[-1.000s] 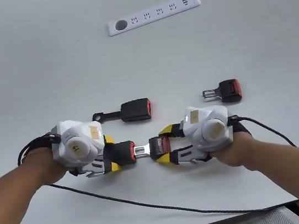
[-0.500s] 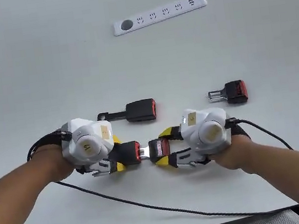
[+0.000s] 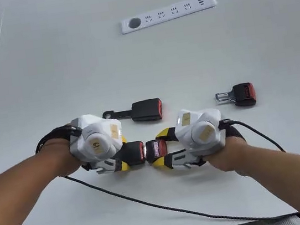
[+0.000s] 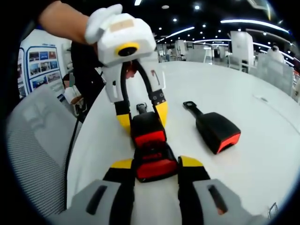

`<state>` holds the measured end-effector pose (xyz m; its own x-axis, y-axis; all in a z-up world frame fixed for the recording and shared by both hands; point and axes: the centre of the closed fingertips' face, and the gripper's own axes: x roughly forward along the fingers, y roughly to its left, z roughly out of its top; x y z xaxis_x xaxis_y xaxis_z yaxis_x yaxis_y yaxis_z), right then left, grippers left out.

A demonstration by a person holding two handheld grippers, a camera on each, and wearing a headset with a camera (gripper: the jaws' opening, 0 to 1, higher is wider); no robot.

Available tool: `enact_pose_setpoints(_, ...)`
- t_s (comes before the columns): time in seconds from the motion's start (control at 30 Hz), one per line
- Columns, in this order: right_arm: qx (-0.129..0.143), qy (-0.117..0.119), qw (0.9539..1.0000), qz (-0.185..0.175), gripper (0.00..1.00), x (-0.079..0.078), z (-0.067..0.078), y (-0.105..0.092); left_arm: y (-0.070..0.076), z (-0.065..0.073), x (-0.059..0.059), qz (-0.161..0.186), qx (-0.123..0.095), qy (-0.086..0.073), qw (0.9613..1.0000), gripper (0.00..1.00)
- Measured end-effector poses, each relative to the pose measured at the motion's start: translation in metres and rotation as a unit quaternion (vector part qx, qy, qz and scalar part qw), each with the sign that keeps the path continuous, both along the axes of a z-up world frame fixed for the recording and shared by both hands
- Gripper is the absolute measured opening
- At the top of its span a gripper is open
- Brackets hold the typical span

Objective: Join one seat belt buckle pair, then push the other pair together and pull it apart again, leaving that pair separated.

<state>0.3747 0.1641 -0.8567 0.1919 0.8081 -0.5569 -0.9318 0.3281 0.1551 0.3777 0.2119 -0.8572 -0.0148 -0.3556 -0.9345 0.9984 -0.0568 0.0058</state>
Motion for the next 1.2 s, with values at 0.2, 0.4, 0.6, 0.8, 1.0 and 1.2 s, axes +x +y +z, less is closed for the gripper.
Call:
enact_pose_setpoints(0.2,-0.003,-0.002,1.0000,0.003,0.34,0.0017,0.0000,0.0002,0.0005,-0.0013,0.0010,-0.002,0.001,0.001,1.0000,0.34)
enact_pose_setpoints(0.4,-0.010,-0.012,0.9997,0.017,0.34,0.0026,-0.0001,-0.0008,0.0018,-0.0015,0.0009,-0.006,-0.001,0.003,1.0000,0.34)
enact_pose_setpoints(0.6,-0.014,-0.023,0.9993,0.025,0.34,0.0032,0.0006,-0.0021,0.0025,-0.0018,0.0010,0.002,-0.017,0.006,0.9998,0.34)
enact_pose_setpoints(0.8,-0.037,-0.069,0.9955,0.054,0.33,0.0030,0.0010,-0.0040,0.0045,-0.0015,0.0009,0.030,-0.059,0.016,0.9977,0.34)
enact_pose_setpoints(1.0,-0.029,-0.062,0.9962,0.054,0.33,0.0018,0.0009,-0.0056,0.0020,0.0000,-0.0014,0.021,-0.072,0.010,0.9972,0.34)
enact_pose_setpoints(1.2,-0.011,-0.052,0.9971,0.054,0.33,0.0018,0.0014,-0.0069,0.0019,0.0010,-0.0005,0.037,-0.092,0.015,0.9950,0.34)
